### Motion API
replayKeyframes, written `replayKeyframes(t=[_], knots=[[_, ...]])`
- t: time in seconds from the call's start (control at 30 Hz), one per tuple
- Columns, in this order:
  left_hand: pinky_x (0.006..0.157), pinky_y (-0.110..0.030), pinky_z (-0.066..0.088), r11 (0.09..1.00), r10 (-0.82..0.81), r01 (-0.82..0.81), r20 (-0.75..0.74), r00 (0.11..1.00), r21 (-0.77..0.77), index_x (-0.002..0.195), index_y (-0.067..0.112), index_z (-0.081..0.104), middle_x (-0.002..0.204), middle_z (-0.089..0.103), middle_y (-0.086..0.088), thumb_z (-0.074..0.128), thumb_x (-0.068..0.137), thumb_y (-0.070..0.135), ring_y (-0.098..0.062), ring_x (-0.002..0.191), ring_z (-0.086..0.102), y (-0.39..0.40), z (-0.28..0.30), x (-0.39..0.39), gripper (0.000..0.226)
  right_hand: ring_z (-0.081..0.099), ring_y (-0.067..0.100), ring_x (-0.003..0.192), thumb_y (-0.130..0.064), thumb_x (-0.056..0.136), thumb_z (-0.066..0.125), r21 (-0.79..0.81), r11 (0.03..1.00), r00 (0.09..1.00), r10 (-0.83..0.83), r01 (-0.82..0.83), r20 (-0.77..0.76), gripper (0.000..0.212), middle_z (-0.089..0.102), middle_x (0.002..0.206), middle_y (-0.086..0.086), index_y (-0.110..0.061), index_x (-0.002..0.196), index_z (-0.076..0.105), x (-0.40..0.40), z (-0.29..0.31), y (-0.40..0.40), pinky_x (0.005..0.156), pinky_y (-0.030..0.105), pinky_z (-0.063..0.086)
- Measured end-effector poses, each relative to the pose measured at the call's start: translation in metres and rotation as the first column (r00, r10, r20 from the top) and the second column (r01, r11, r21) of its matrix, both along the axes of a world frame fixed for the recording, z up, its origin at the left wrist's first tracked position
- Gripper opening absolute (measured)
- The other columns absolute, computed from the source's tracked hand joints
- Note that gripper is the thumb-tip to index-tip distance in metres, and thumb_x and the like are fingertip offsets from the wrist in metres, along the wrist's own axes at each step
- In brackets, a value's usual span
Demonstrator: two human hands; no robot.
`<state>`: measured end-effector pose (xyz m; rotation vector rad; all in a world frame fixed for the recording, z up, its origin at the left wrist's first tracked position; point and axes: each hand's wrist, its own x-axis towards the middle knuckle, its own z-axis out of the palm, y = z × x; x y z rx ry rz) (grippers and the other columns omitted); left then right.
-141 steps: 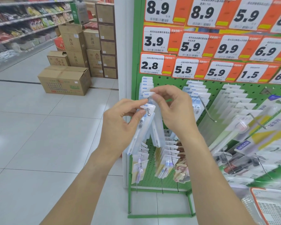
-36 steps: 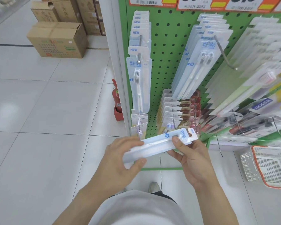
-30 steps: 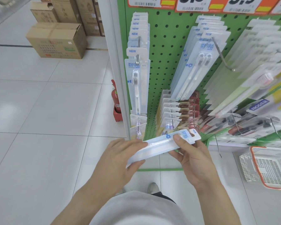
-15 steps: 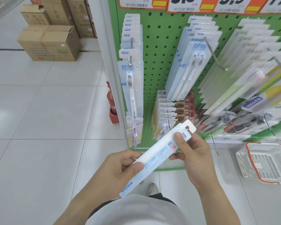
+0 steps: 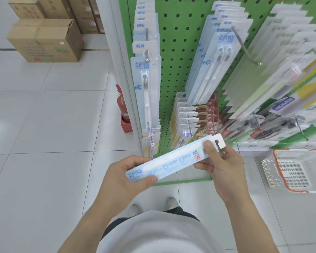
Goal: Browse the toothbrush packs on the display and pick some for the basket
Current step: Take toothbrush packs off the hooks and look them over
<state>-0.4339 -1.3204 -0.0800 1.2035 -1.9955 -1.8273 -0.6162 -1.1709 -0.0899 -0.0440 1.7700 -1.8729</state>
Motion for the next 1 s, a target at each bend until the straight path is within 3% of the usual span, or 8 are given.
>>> replayKeyframes(t=[0.17, 0.3, 0.47, 0.67, 0.83, 1.0], knots=[[0.072, -0.017, 0.054, 0.992, -0.122, 0.12, 0.042, 0.992, 0.04, 0.094, 0.022, 0.077, 0.09, 0.079, 0.007, 0.083, 0.08, 0.011, -0.005, 0.08, 0.072, -0.007, -0.001, 0.004, 0.018, 0.064, 0.021, 0.055, -0.016, 0.093, 0.071, 0.039, 0.999, 0.998, 0.007, -0.005, -0.057, 0.026, 0.076, 0.079, 0.014, -0.002, 0.112, 0.063, 0.0, -0.001, -0.004, 0.047, 0.025, 0.053], [0.073, -0.021, 0.054, 0.952, -0.293, 0.29, 0.02, 0.956, 0.095, 0.106, 0.023, 0.073, 0.09, 0.077, 0.0, 0.084, 0.081, 0.013, -0.013, 0.075, 0.068, -0.004, 0.0, 0.001, 0.029, 0.058, 0.026, 0.047, -0.011, 0.088, 0.075, 0.072, 0.991, 0.987, 0.123, -0.116, -0.1, 0.025, 0.074, 0.073, 0.018, 0.004, 0.101, 0.06, 0.009, -0.002, -0.013, 0.04, 0.029, 0.049], [0.073, -0.026, 0.055, 0.982, -0.186, 0.186, 0.009, 0.983, 0.028, 0.093, 0.025, 0.076, 0.082, 0.078, 0.005, 0.083, 0.082, 0.02, -0.019, 0.071, 0.069, 0.002, 0.001, -0.011, 0.014, 0.069, 0.026, 0.055, -0.011, 0.095, 0.066, 0.02, 0.978, 0.966, 0.21, -0.209, -0.154, 0.012, 0.075, 0.074, 0.018, 0.001, 0.097, 0.065, 0.024, 0.0, -0.026, 0.047, 0.029, 0.055], [0.072, -0.027, 0.056, 0.989, -0.145, 0.144, 0.027, 0.989, 0.031, 0.09, 0.024, 0.076, 0.082, 0.079, 0.005, 0.077, 0.088, 0.025, -0.018, 0.075, 0.075, -0.003, 0.002, -0.01, 0.003, 0.076, 0.028, 0.086, -0.014, 0.104, 0.045, -0.009, 0.917, 0.902, 0.391, -0.399, -0.183, 0.028, 0.077, 0.1, 0.013, -0.005, 0.119, 0.067, 0.018, 0.003, -0.018, 0.066, 0.036, 0.062], [0.063, -0.023, 0.055, 0.992, -0.12, 0.12, -0.002, 0.993, 0.033, 0.087, 0.015, 0.074, 0.078, 0.078, 0.004, 0.072, 0.088, 0.035, -0.014, 0.07, 0.075, -0.002, 0.007, -0.015, 0.019, 0.075, 0.027, 0.092, -0.02, 0.099, 0.049, -0.16, 0.893, 0.905, 0.403, -0.421, -0.135, 0.031, 0.077, 0.105, 0.009, -0.009, 0.121, 0.068, 0.023, 0.011, -0.017, 0.068, 0.036, 0.062], [0.05, -0.013, 0.043, 0.992, -0.12, 0.121, -0.049, 0.992, 0.034, 0.072, 0.016, 0.074, 0.071, 0.077, 0.004, 0.065, 0.085, 0.041, -0.004, 0.053, 0.065, -0.003, 0.012, -0.018, 0.03, 0.074, 0.028, 0.09, -0.022, 0.098, 0.051, -0.166, 0.897, 0.911, 0.393, -0.41, -0.125, 0.03, 0.077, 0.104, 0.012, -0.01, 0.116, 0.072, 0.027, 0.012, -0.023, 0.067, 0.036, 0.061]])
